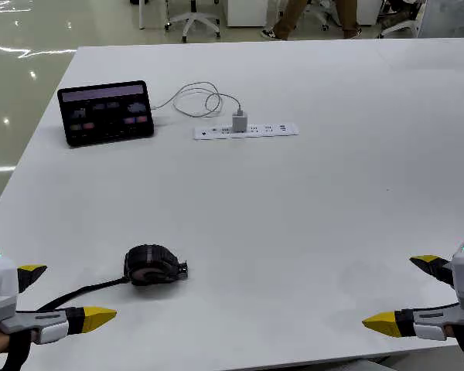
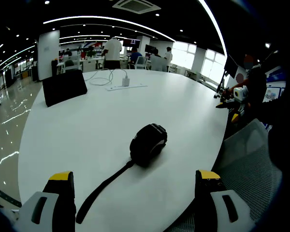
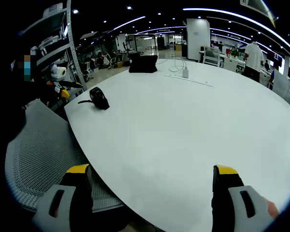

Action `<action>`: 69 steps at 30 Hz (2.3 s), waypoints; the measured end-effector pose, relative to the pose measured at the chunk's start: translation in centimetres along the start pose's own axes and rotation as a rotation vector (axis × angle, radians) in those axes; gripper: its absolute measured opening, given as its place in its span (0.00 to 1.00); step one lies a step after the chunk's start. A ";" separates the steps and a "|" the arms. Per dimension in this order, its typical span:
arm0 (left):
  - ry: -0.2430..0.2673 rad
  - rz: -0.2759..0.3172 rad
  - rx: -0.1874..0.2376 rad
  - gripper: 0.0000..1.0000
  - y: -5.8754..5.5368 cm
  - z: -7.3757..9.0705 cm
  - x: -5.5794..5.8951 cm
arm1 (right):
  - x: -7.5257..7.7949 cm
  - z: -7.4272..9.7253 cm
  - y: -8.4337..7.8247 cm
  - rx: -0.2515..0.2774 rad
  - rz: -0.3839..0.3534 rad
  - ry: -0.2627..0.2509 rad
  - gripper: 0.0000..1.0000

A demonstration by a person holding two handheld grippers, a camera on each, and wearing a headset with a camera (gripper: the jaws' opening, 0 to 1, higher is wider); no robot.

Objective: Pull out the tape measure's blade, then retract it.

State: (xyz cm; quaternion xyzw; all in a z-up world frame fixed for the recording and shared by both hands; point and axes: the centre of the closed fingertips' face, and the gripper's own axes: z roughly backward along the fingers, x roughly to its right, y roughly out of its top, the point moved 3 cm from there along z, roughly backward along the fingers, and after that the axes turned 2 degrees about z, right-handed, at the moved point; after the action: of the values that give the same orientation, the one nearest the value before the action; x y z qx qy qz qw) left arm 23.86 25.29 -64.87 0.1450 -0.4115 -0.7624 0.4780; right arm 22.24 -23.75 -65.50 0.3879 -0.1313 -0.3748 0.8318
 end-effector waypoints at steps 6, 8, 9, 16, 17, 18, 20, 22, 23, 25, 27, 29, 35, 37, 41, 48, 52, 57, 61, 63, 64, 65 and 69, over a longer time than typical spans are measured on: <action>-0.002 -0.005 -0.008 1.00 -0.3 0.0 0.0 | -0.2 -0.1 0.0 -0.003 0.005 0.004 1.00; -0.005 -0.002 -0.007 1.00 -0.3 0.0 0.2 | -0.3 -0.2 -0.1 -0.005 0.002 0.009 1.00; -0.007 -0.002 -0.006 1.00 -0.3 0.0 0.3 | -0.4 -0.2 -0.1 -0.005 0.003 0.009 1.00; -0.009 -0.002 -0.004 1.00 -0.3 0.0 0.1 | -0.5 -0.2 -0.1 -0.008 0.008 0.017 1.00; -0.012 -0.008 0.001 1.00 -0.3 0.0 0.2 | -0.5 -0.2 -0.1 -0.008 0.010 0.019 1.00; -0.018 -0.043 0.030 1.00 0.1 -0.1 0.3 | -0.5 -0.2 -0.1 -0.008 0.011 0.018 1.00; -0.026 -0.060 0.046 1.00 0.3 -0.1 0.4 | -0.5 -0.3 0.0 -0.008 0.017 0.014 1.00; -0.036 -0.092 0.053 1.00 0.4 -0.3 0.5 | -0.5 -0.5 0.1 -0.011 0.022 0.014 1.00; -0.048 -0.102 0.059 1.00 0.6 -0.4 0.6 | -0.5 -0.7 0.3 -0.011 0.025 0.018 1.00; -0.077 -0.104 0.065 1.00 1.1 -0.7 0.8 | -0.5 -1.0 0.6 -0.014 0.036 0.026 1.00; -0.096 -0.102 0.055 1.00 1.3 -1.1 0.8 | -0.6 -1.3 1.0 -0.013 0.047 0.033 1.00; -0.119 -0.095 0.016 1.00 1.3 -1.6 0.9 | -0.7 -1.7 1.7 -0.005 0.066 0.043 1.00; -0.155 -0.165 -0.031 1.00 2.4 -2.9 1.1 | -1.2 -3.2 3.1 -0.008 0.102 0.077 1.00; -0.173 -0.175 -0.039 1.00 2.7 -3.2 1.3 | -1.3 -3.6 3.4 -0.010 0.106 0.090 1.00; -0.215 -0.247 -0.056 1.00 3.3 -4.0 1.8 | -1.7 -4.7 3.8 -0.017 0.128 0.114 1.00; -0.267 -0.333 -0.166 1.00 3.1 -5.8 1.9 | -2.0 -6.7 4.9 -0.003 0.165 0.145 1.00; -0.280 -0.370 -0.192 1.00 3.3 -6.6 1.9 | -2.1 -7.6 5.3 -0.003 0.170 0.151 1.00; -0.304 -0.389 -0.249 1.00 3.1 -7.3 2.0 | -2.6 -8.6 5.7 -0.018 0.187 0.165 1.00; -0.318 -0.448 -0.291 0.95 2.8 -7.9 2.2 | -3.1 -9.4 5.9 -0.020 0.196 0.194 1.00; -0.333 -0.469 -0.302 0.95 2.8 -8.3 2.5 | -3.3 -9.9 5.9 -0.023 0.205 0.204 1.00; -0.337 -0.476 -0.307 0.94 2.9 -8.4 2.6 | -3.4 -10.1 6.0 -0.024 0.206 0.209 1.00; -0.341 -0.484 -0.316 0.93 2.9 -8.7 2.6 | -3.4 -10.4 6.1 -0.024 0.211 0.214 1.00; -0.360 -0.502 -0.344 0.88 3.1 -9.2 3.0 | -3.9 -11.1 6.7 -0.020 0.249 0.227 1.00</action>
State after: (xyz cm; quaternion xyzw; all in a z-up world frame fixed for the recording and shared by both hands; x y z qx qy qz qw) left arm 29.95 17.59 -67.68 0.0220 -0.3063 -0.9276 0.2129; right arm 28.78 -12.05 -67.62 0.4001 -0.0797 -0.2240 0.8851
